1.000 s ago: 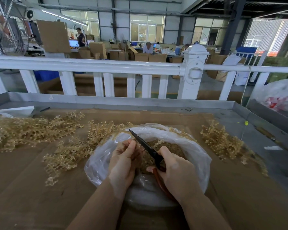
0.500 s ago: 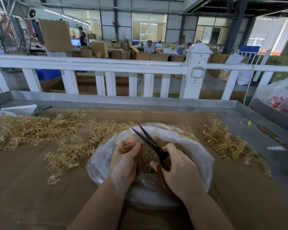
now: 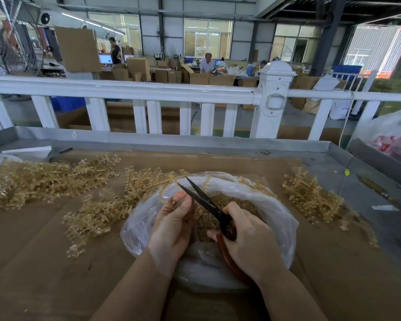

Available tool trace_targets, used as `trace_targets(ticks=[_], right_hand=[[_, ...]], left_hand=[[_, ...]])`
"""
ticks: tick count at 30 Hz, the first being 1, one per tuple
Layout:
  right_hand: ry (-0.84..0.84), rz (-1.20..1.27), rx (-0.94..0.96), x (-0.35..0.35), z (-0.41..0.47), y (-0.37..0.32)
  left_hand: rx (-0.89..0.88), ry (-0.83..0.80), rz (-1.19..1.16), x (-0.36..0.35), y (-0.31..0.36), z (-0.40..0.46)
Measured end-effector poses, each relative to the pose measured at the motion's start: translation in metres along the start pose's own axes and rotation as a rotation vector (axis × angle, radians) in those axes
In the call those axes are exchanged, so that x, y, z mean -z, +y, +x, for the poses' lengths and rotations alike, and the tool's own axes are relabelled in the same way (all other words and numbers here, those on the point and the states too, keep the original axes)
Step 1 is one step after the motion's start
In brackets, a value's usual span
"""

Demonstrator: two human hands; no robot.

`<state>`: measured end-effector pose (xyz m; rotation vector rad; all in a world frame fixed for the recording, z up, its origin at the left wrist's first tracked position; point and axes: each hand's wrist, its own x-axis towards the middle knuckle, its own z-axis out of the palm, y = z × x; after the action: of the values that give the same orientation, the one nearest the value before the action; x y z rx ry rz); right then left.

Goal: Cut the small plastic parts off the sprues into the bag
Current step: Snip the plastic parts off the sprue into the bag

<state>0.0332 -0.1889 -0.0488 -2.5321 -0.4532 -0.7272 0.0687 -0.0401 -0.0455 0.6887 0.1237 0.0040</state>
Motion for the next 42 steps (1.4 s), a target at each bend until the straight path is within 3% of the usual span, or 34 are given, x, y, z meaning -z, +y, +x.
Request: trace_targets(ticks=[39,42], right_hand=[[0.035,-0.040,-0.022,-0.0060,0.0003,-0.0023],[0.032,-0.044,-0.042,-0.0063,-0.0005,0.0002]], left_hand=[[-0.035,0.098,0.034,-0.0032,-0.0030,0.0011],[0.033,0.024,0.050,-0.0027,-0.0003,0.0004]])
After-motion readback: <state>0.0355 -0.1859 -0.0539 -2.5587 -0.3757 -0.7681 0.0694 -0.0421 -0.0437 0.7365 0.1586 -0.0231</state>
